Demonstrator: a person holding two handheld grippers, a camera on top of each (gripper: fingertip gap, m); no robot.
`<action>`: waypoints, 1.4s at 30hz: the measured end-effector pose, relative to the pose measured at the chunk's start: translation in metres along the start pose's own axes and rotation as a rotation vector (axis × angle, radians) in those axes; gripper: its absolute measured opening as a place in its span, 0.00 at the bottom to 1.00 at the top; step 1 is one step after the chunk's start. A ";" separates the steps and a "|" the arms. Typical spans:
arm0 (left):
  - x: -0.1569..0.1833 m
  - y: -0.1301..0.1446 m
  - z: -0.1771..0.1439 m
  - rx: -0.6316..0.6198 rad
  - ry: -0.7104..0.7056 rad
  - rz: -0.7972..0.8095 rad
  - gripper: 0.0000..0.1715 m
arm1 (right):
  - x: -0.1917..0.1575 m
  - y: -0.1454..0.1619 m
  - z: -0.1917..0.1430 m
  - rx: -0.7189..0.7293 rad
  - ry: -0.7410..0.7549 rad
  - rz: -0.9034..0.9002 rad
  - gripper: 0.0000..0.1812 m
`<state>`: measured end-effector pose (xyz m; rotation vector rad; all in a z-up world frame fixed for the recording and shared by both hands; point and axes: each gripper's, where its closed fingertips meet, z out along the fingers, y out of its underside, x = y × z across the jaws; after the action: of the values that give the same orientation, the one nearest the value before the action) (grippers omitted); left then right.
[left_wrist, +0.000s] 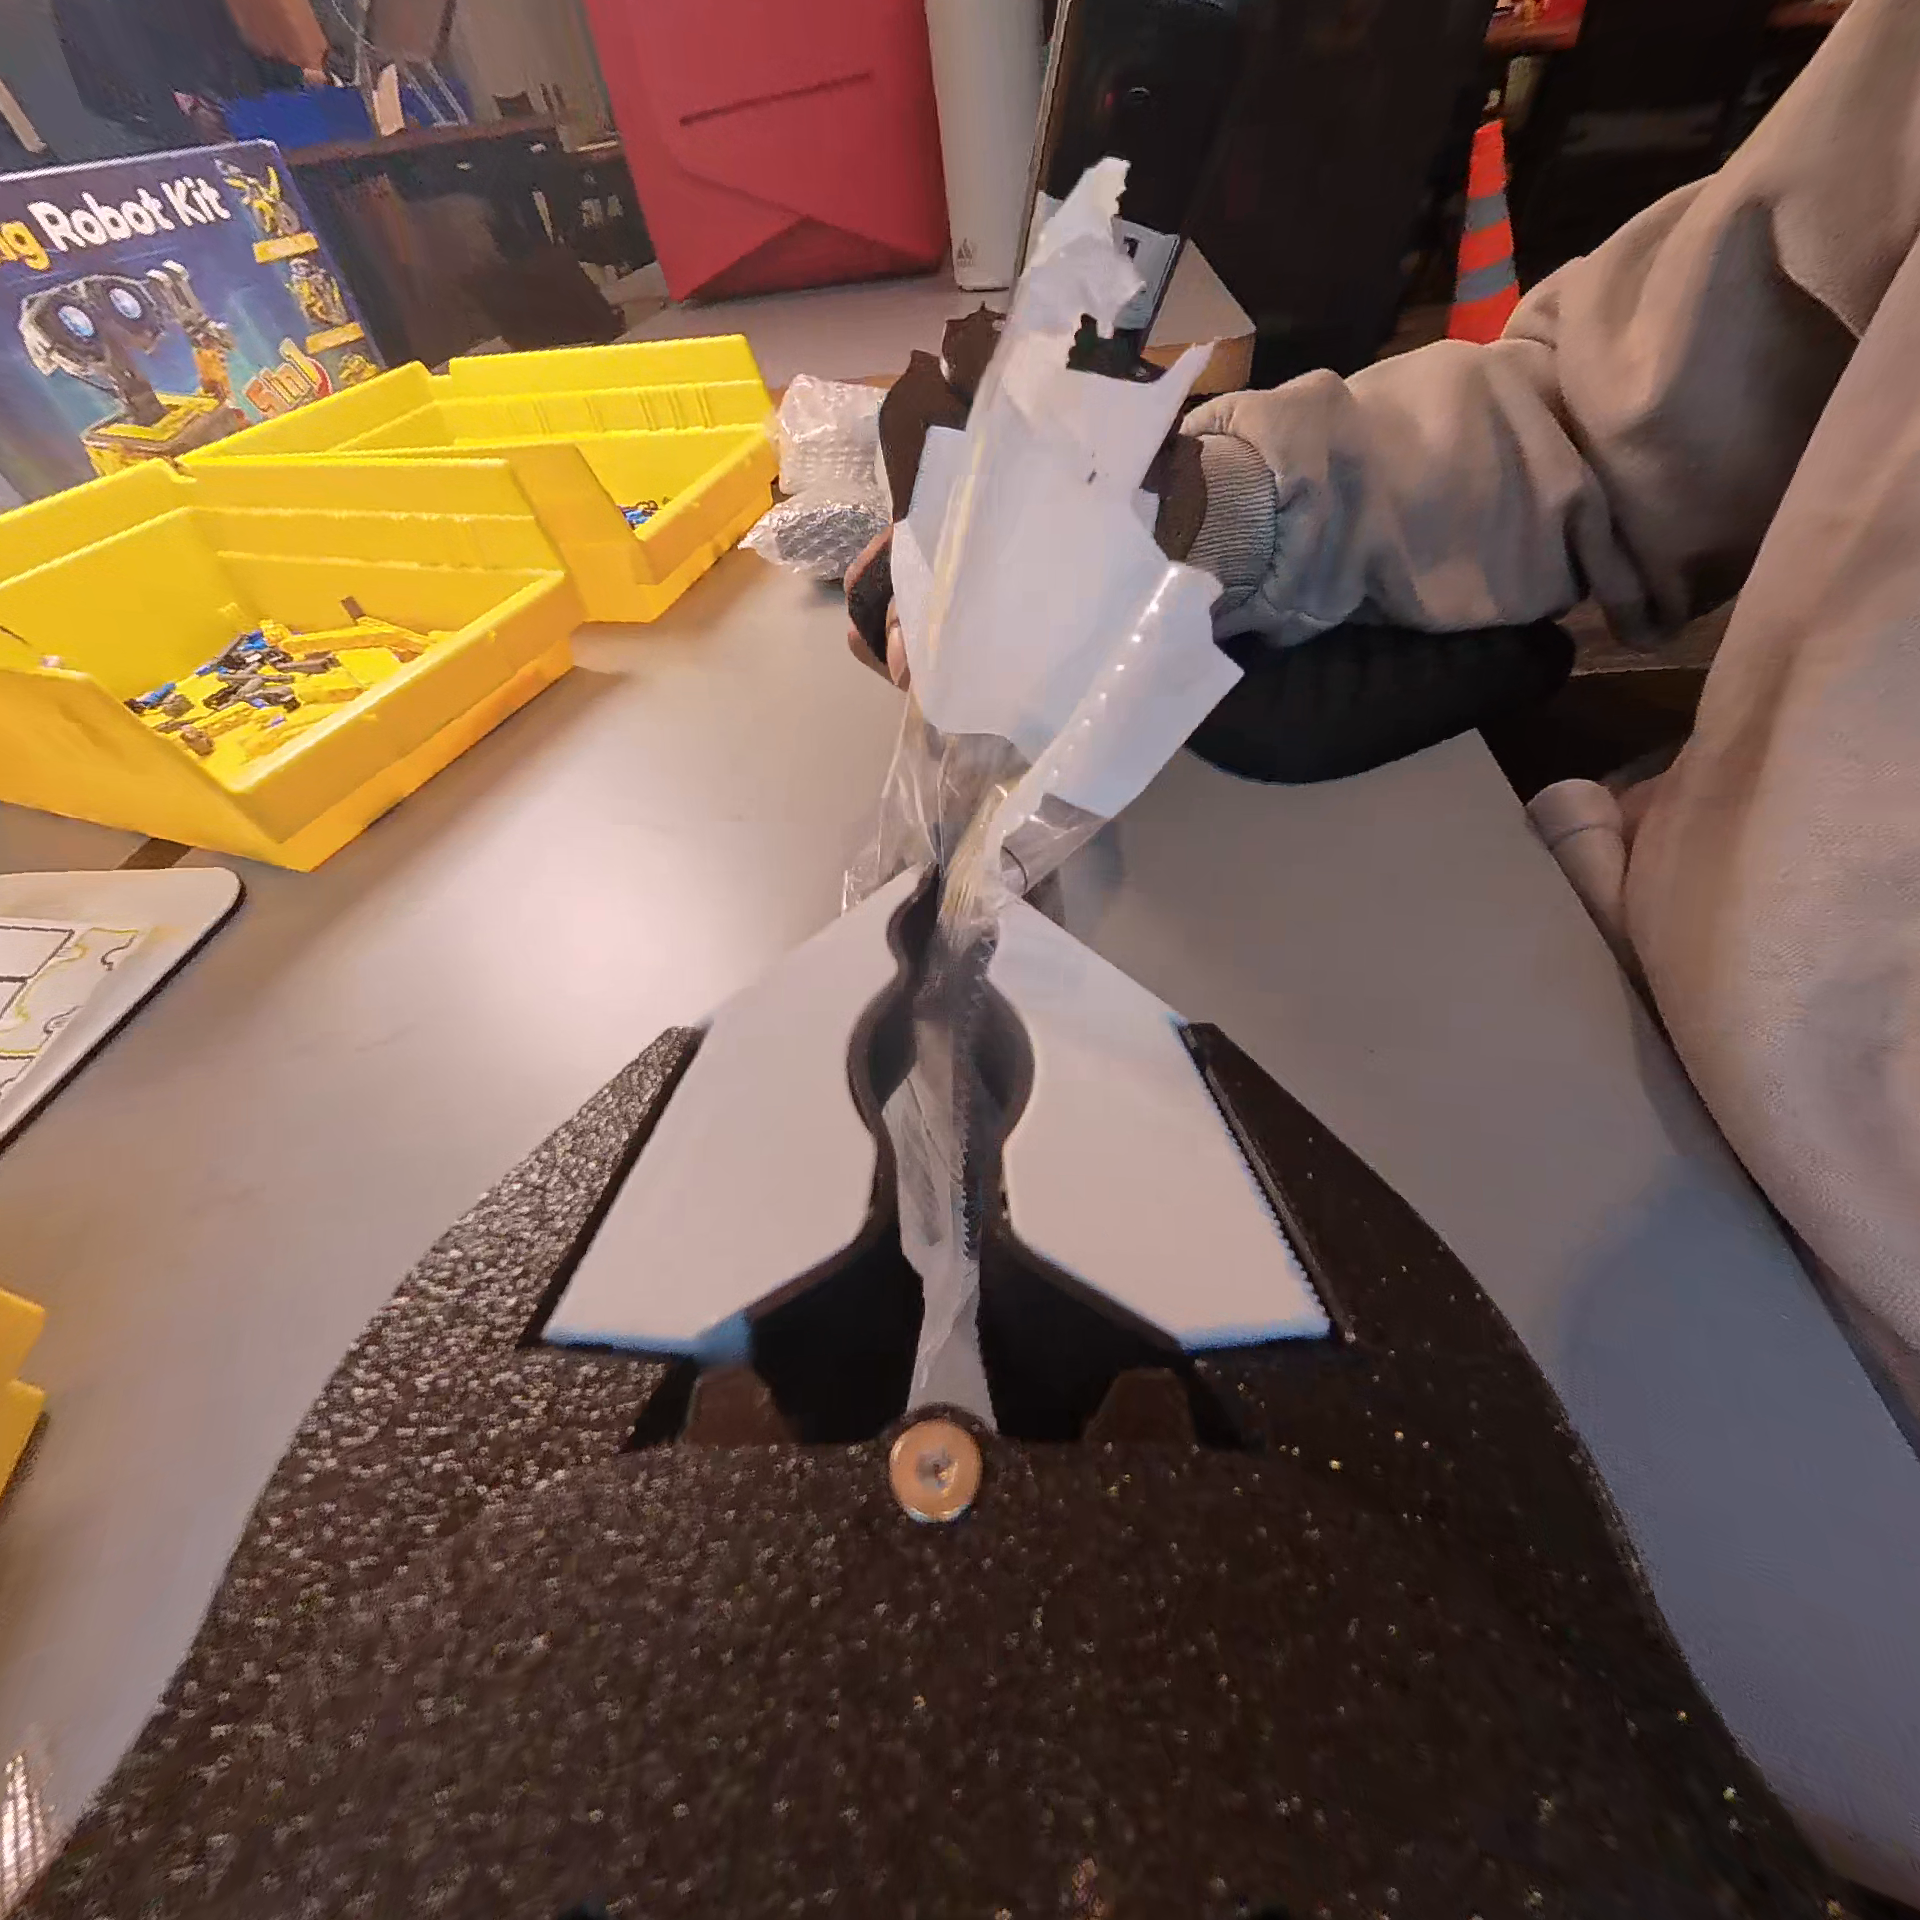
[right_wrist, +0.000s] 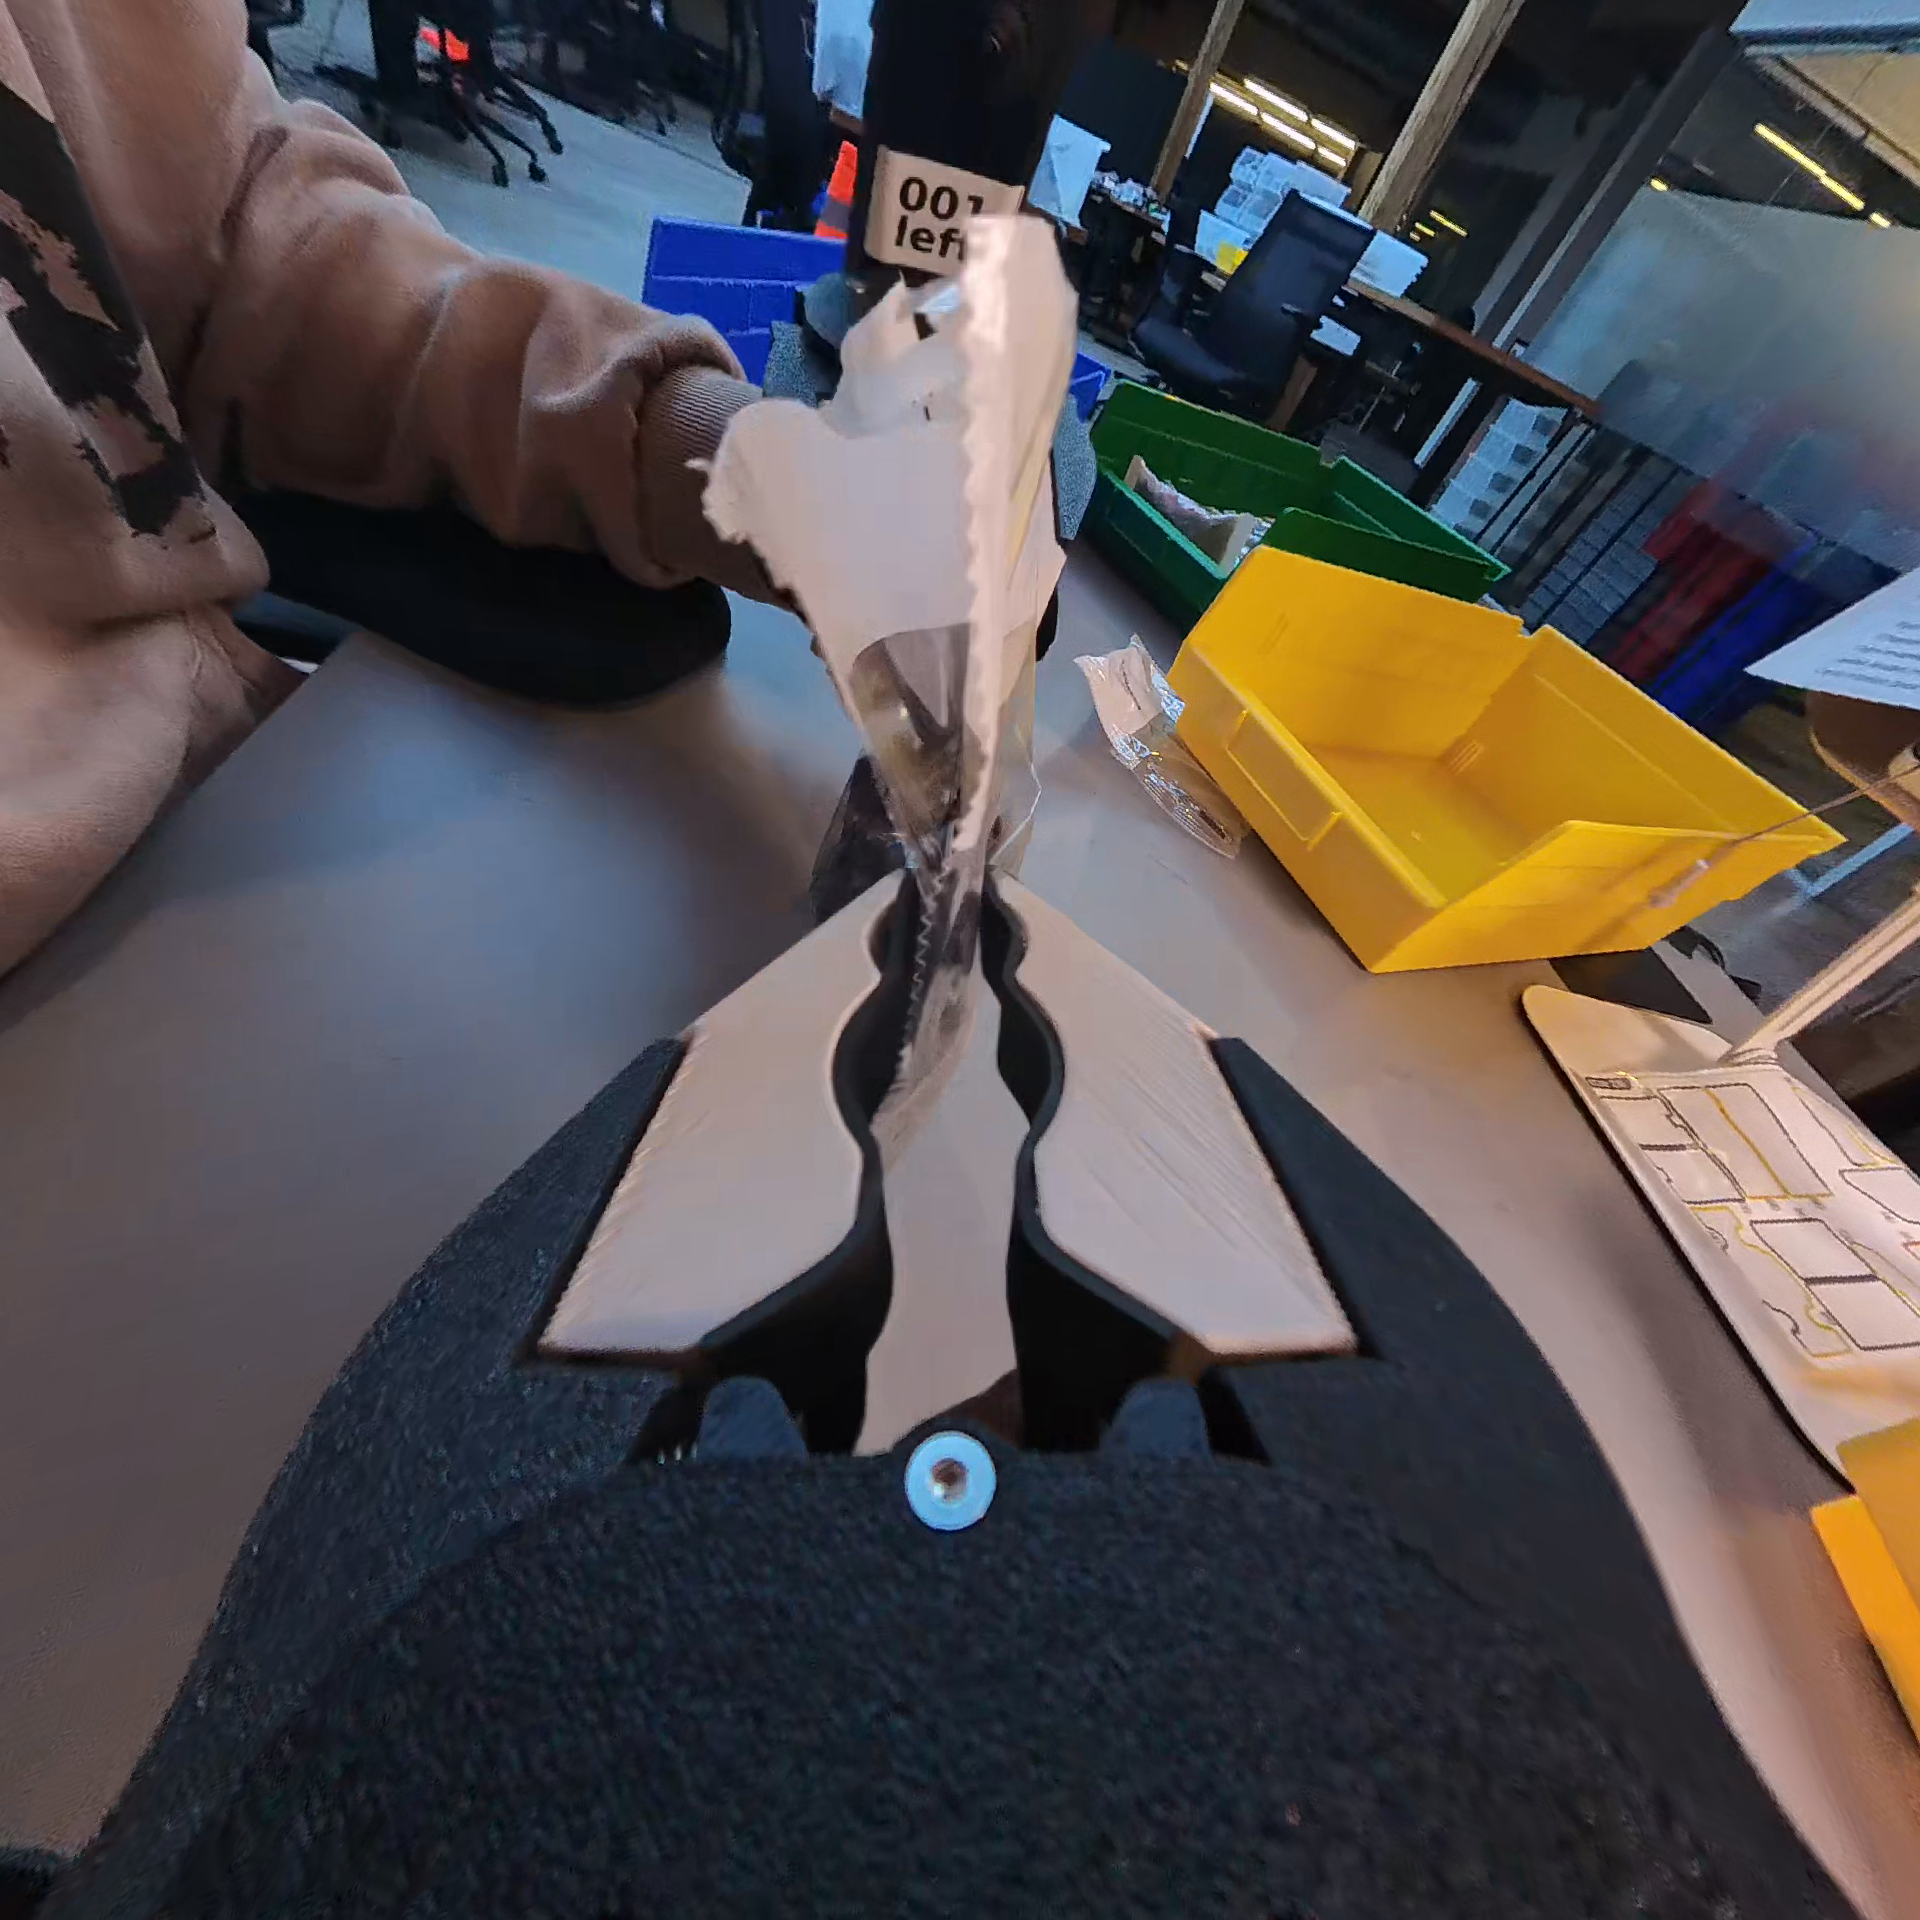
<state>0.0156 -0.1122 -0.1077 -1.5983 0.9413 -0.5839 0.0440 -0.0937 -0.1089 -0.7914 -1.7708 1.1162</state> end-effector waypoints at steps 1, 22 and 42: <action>0.003 0.000 0.000 0.002 0.003 0.005 0.00 | -0.001 -0.002 0.000 -0.006 -0.001 0.004 0.12; 0.049 0.057 0.004 -0.213 0.222 -1.048 0.00 | -0.062 0.037 0.007 -0.209 -0.379 1.108 0.00; 0.031 0.070 -0.005 -0.300 0.210 -1.011 0.00 | -0.012 0.069 0.025 -0.323 -0.216 1.011 0.00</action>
<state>0.0108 -0.1438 -0.1779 -2.2909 0.2982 -1.3637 0.0304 -0.0853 -0.1815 -1.9538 -1.7531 1.5905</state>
